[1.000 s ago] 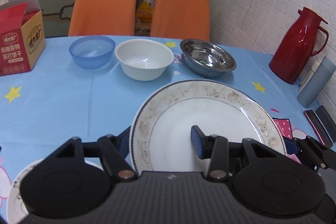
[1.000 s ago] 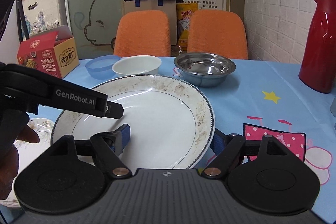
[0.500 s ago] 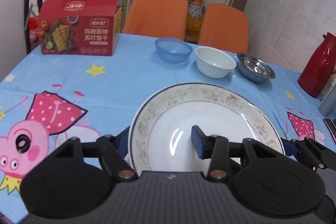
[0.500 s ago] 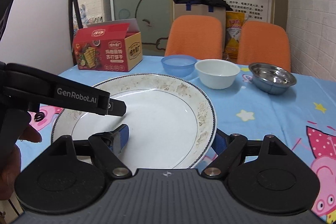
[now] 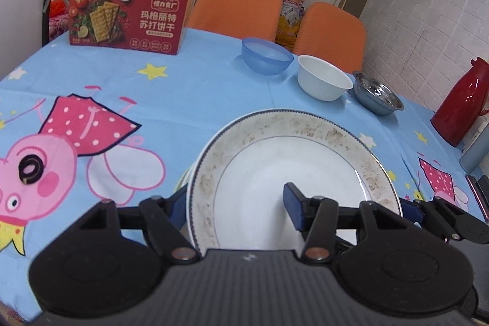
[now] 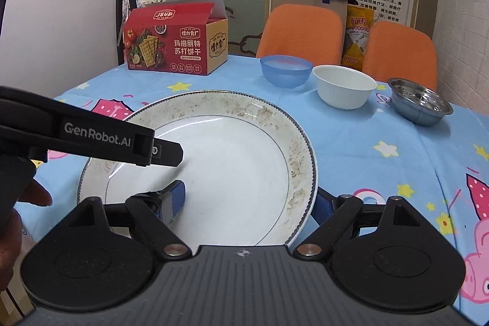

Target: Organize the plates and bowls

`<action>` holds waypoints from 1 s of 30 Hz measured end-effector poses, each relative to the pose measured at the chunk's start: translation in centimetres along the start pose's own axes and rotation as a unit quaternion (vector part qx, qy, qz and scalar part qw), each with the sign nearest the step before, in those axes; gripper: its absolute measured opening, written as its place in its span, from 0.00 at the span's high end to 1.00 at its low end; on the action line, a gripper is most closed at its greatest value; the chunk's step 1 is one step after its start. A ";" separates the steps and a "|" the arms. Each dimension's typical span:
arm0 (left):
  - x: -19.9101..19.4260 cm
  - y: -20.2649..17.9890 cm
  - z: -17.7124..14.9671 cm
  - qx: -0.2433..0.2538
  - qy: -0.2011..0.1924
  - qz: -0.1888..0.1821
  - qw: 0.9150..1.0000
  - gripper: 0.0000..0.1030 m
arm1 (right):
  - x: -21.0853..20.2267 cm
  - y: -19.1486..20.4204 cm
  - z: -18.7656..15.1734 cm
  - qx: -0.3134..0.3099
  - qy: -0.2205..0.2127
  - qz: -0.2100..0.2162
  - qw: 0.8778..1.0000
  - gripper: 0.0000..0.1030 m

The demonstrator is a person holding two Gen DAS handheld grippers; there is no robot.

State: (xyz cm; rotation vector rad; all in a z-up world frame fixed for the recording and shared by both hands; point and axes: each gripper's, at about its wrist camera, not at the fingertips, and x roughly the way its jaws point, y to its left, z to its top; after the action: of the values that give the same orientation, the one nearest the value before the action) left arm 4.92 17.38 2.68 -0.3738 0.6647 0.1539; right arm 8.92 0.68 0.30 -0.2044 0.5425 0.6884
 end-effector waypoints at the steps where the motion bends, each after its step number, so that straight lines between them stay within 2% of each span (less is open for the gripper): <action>1: -0.2 0.1 0.0 -0.004 -0.003 -0.002 1.000 0.47 | 0.0 0.0 -0.1 0.000 0.001 0.002 1.000 0.00; 6: -2.1 -0.1 0.9 0.010 -0.045 -0.002 0.999 0.36 | 0.2 -1.0 -0.1 0.023 0.008 0.016 1.000 0.00; 8: -2.9 -0.3 1.3 0.013 -0.063 -0.004 0.998 0.33 | -0.1 -1.4 -0.1 0.027 -0.004 0.011 1.000 0.00; 12: -3.4 -0.8 1.9 0.016 -0.073 -0.008 0.997 0.32 | -1.1 -1.8 0.4 0.031 -0.030 0.005 0.999 0.00; 20: -2.2 -2.3 1.4 0.028 -0.055 -0.014 0.998 0.30 | -1.6 -3.9 0.0 0.053 -0.038 -0.007 0.998 0.00; 30: -0.3 -5.7 1.7 0.048 -0.037 -0.023 0.998 0.30 | -3.0 -8.5 -0.9 0.107 -0.051 -0.033 0.992 0.00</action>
State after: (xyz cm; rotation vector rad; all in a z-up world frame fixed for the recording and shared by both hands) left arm 7.10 12.77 5.72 -0.2897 0.5883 0.0916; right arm 12.17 -7.72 1.15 0.0129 0.5062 0.5688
